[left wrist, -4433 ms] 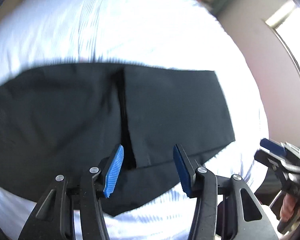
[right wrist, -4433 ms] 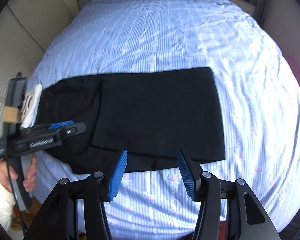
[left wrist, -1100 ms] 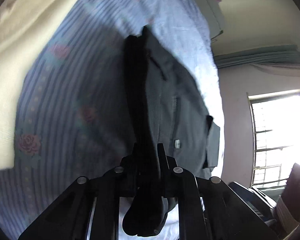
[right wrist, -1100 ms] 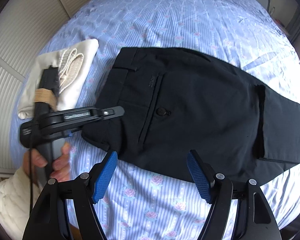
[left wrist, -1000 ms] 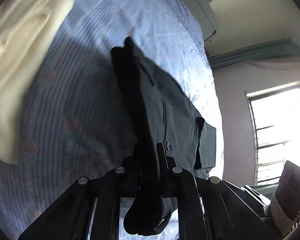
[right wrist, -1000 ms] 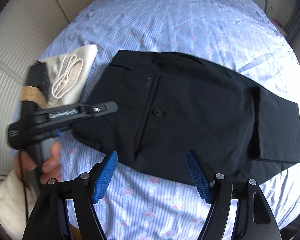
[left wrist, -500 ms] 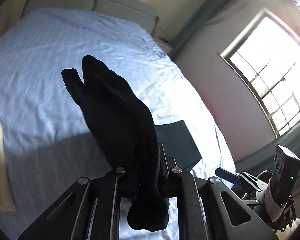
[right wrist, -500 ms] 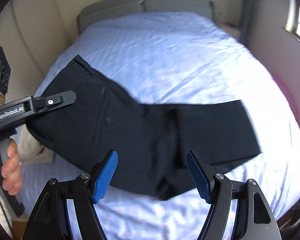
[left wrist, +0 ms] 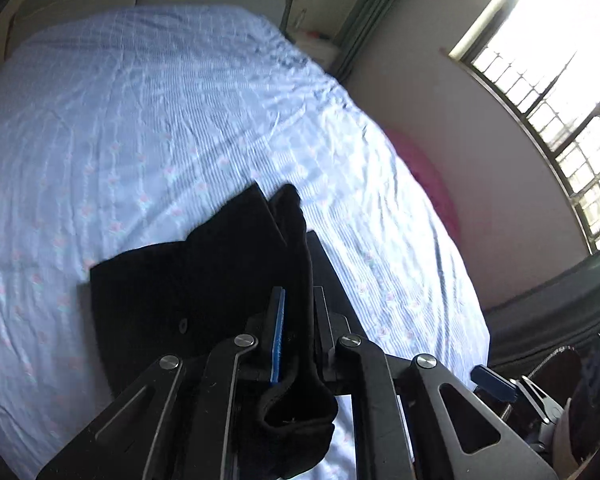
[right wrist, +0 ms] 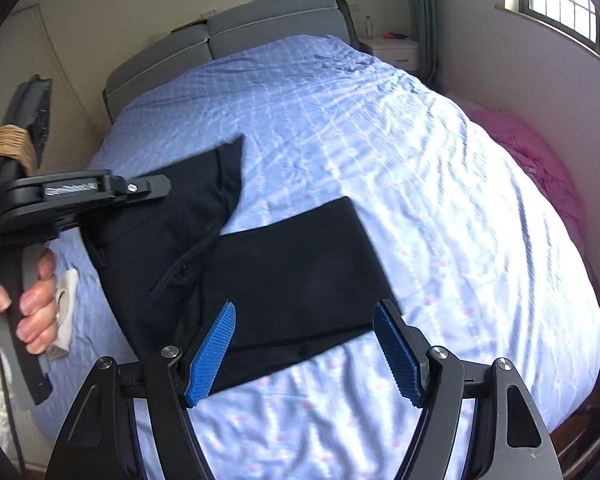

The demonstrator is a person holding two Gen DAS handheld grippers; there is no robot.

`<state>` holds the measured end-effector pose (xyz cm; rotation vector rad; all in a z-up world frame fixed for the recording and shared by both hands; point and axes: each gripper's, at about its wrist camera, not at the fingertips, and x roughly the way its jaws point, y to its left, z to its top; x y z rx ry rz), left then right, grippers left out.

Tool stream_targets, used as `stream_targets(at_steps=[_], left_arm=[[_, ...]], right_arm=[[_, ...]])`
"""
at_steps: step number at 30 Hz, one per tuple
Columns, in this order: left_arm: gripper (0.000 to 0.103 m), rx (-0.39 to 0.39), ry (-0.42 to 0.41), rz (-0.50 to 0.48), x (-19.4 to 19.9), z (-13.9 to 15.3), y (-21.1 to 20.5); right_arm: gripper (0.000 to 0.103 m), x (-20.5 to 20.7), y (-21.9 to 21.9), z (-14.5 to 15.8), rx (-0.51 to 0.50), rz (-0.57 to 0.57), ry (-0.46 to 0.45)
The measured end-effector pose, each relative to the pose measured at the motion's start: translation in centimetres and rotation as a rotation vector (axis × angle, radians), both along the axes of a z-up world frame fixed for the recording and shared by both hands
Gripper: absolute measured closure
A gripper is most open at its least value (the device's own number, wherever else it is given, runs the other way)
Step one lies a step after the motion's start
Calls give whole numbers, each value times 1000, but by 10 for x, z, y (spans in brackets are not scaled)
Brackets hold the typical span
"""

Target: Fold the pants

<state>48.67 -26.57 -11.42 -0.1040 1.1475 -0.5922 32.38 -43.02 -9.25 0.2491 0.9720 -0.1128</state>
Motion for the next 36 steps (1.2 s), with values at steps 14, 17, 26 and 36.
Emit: stream_targets(at_steps=[14,17,26,36], left_arm=[[50,113,288,54,-5,-117,-115],[38,112,218,75,-8,-95,-99],[37,339,190,154,-22,-113,-34],[37,302,285,215,-29,-155,-23]], right_arm=[[30,26,-131,-65,71,1,133],[30,32,-136,-71,85,22,139],[40,83,-92,-114,159,238,171],[58,141,-67,-185,221,288,272]])
